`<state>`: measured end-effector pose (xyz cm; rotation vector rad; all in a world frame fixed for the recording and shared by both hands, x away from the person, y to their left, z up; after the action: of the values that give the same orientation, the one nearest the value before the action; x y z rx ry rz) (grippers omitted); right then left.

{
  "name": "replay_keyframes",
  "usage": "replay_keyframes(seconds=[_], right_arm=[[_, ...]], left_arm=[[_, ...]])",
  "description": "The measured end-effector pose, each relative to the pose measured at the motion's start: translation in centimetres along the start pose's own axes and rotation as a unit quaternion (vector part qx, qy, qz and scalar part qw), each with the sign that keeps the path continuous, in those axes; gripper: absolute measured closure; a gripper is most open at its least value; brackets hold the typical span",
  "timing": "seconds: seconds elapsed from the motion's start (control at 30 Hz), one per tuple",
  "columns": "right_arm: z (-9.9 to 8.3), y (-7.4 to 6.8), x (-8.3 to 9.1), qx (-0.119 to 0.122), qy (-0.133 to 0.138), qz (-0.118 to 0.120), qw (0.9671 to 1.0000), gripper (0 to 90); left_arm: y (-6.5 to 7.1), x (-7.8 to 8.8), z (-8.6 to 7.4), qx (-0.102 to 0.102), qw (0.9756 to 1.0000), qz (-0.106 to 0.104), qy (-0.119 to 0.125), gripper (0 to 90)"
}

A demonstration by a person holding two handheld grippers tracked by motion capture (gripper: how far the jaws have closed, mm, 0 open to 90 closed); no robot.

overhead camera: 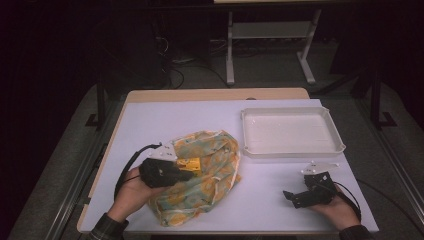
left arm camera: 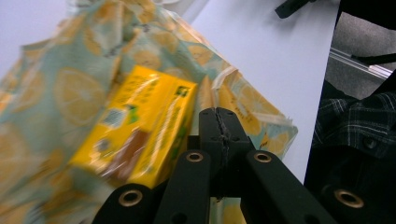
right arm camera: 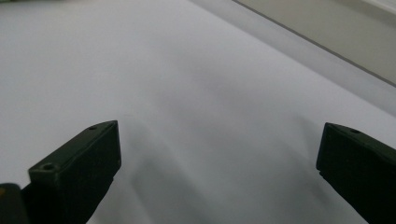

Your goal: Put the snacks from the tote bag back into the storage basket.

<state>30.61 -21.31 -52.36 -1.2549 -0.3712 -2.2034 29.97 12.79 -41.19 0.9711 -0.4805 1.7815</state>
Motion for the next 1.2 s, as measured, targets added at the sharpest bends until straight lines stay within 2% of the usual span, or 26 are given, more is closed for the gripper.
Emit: replay_keyframes(seconds=[0.07, 0.1, 0.17, 0.2, 0.23, 0.27, 0.3, 0.33, 0.4, 0.47, 0.5, 0.57, 0.67, 0.7, 0.8, 0.97, 1.03, 1.2], right_arm=[[0.0, 0.0, 0.0, 0.001, 0.000, -0.001, 1.0000, 0.0], [0.0, 0.0, 0.0, 0.000, 0.000, 0.000, 1.0000, 0.0], [0.0, 0.1, 0.0, 0.000, 0.000, -0.001, 1.0000, 0.0], [0.0, 0.1, 0.0, -0.001, 0.000, -0.001, 1.0000, 0.0], [0.0, 0.1, 0.0, -0.001, 0.000, -0.001, 1.0000, 0.0], [0.0, 0.0, 0.0, -0.001, 0.000, -0.001, 1.0000, 0.0], [0.0, 0.0, 0.0, 0.000, 0.000, -0.001, 1.0000, 0.0], [0.0, 0.0, 0.0, 0.000, 0.000, -0.001, 1.0000, 0.0], [0.0, 0.0, 0.0, 0.000, 0.000, 0.000, 1.0000, 0.0], [0.0, 0.0, -0.1, 0.001, -0.001, 0.000, 1.0000, 0.0], [0.0, 0.0, -0.1, 0.000, -0.001, 0.000, 1.0000, 0.0], [0.0, 0.0, -0.1, 0.001, 0.000, 0.001, 1.0000, 0.0], [-0.1, 0.1, -0.2, 0.001, -0.003, 0.000, 1.0000, 0.0], [-0.1, 0.1, -0.2, 0.001, -0.003, 0.000, 1.0000, 0.0], [-0.1, 0.1, -0.2, -0.002, -0.003, 0.000, 1.0000, 0.0], [-0.2, 0.1, -0.1, -0.007, -0.004, 0.001, 1.0000, 0.0], [-0.2, 0.0, -0.1, -0.006, -0.005, 0.002, 1.0000, 0.0], [-0.2, 0.1, -0.1, -0.006, -0.004, 0.001, 1.0000, 0.0]], left_arm=[[-0.3, 0.5, -0.1, 0.003, 1.0000, 0.003, 0.005, 89.8], [-1.1, 1.6, -0.3, 0.006, 0.9998, 0.015, 0.011, 89.8], [-1.7, 2.1, -0.5, 0.010, 0.9996, 0.023, 0.015, 89.8], [-2.9, 2.7, -1.0, 0.026, 0.9988, 0.037, 0.019, 89.8], [-2.9, 2.7, -1.0, 0.026, 0.9988, 0.037, 0.019, 89.8], [-4.4, 2.9, -1.7, 0.042, 0.9975, 0.052, 0.020, 89.8], [-5.1, 2.7, -2.1, 0.053, 0.9969, 0.057, 0.016, 89.8], [-5.1, 2.7, -2.1, 0.053, 0.9969, 0.057, 0.016, 89.8], [-6.2, 1.9, -2.8, 0.066, 0.9960, 0.061, 0.007, 89.8], [-6.9, 0.9, -3.1, 0.068, 0.9959, 0.059, -0.001, 89.8], [-7.2, 0.0, -3.1, 0.062, 0.9962, 0.059, -0.013, 89.8], [-7.3, -0.3, -3.0, 0.055, 0.9965, 0.060, -0.018, 89.8], [-7.7, -1.7, -2.6, 0.056, 0.9963, 0.060, -0.027, 89.8], [-7.7, -1.7, -2.6, 0.056, 0.9963, 0.060, -0.027, 89.8], [-7.6, -2.8, -2.4, 0.055, 0.9967, 0.051, -0.032, 89.9], [-7.3, -3.3, -2.5, 0.040, 0.9971, 0.046, -0.047, 89.9], [-7.2, -3.4, -2.8, 0.038, 0.9965, 0.047, -0.058, 89.9], [-6.9, -3.4, -3.1, 0.037, 0.9962, 0.044, -0.065, 89.9]])
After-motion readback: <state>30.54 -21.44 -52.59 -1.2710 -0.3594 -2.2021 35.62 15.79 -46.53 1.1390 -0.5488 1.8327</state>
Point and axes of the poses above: each handheld gripper's, and its own axes: x roughly backward along the jaws, z roughly out of its top, y roughly to its right, the point moved 10 cm from there along -x, roughly forward along the jaws, and after that the axes turned 9 degrees about -y, right-handed, at the moved point
